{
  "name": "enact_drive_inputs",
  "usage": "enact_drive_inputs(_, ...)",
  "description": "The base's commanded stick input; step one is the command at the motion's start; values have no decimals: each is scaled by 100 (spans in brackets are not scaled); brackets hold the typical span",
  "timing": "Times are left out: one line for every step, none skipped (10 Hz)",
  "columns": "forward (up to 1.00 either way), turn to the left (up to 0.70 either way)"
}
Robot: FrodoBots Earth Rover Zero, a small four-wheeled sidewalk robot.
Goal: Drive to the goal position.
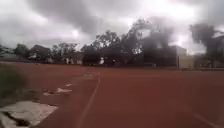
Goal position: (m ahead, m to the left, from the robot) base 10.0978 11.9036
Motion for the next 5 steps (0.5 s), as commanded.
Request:
enact_drive_inputs(70, 0)
enact_drive_inputs(70, 0)
enact_drive_inputs(70, 0)
enact_drive_inputs(70, 0)
enact_drive_inputs(70, 0)
